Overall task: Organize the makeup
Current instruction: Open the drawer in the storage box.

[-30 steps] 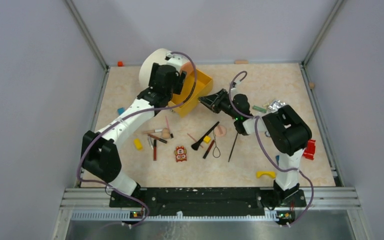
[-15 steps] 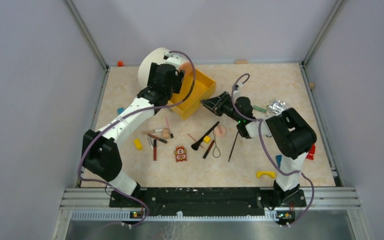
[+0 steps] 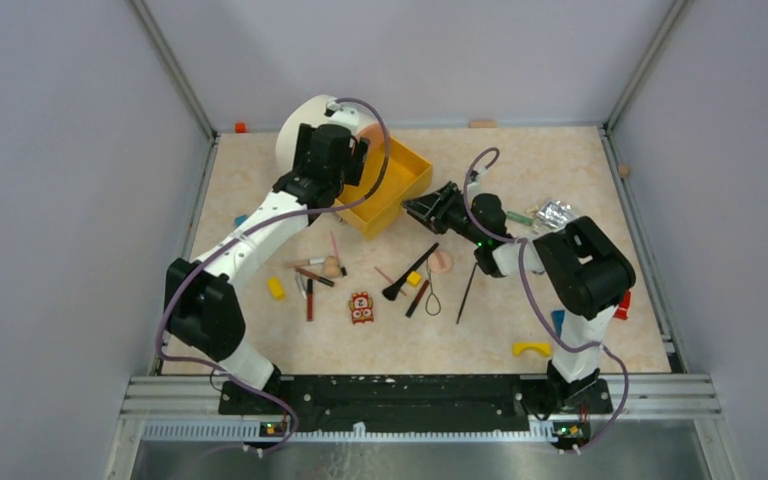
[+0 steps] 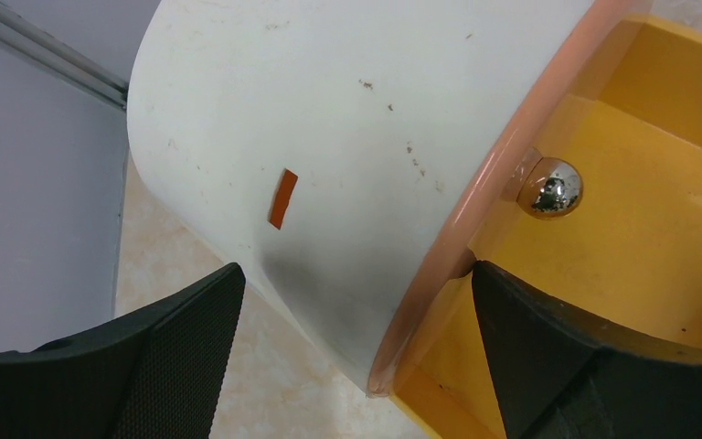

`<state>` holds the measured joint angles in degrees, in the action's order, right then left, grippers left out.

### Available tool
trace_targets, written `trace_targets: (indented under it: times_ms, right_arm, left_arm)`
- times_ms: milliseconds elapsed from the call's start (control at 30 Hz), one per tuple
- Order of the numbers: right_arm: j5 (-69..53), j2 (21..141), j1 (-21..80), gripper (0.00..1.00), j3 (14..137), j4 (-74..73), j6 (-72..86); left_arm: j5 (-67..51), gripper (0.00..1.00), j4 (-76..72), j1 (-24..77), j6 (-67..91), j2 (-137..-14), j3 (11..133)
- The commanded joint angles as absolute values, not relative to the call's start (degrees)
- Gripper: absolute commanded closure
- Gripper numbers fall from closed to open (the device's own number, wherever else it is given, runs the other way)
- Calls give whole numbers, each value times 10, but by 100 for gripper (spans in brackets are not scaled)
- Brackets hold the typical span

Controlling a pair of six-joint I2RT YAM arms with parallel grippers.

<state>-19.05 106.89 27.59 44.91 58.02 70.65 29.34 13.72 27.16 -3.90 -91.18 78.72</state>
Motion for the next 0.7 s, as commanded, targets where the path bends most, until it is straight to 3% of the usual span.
trace_targets:
  times_ms: [0,267,467,667]
  right_arm:
    - [-172,1013,268,53,442,552,669]
    - [-153,926,252,53,410,469,606]
    - [-119,819,243,53,404,302,530]
    - [-64,706,234,53,399,83,462]
  left_arm:
    - [297,1,146,264,-22,-911,825]
    - [272,1,164,264,-6,-847,813]
    - [217,1,220,265,27,-790,801]
    - [210,1,236,265,54,-688,699]
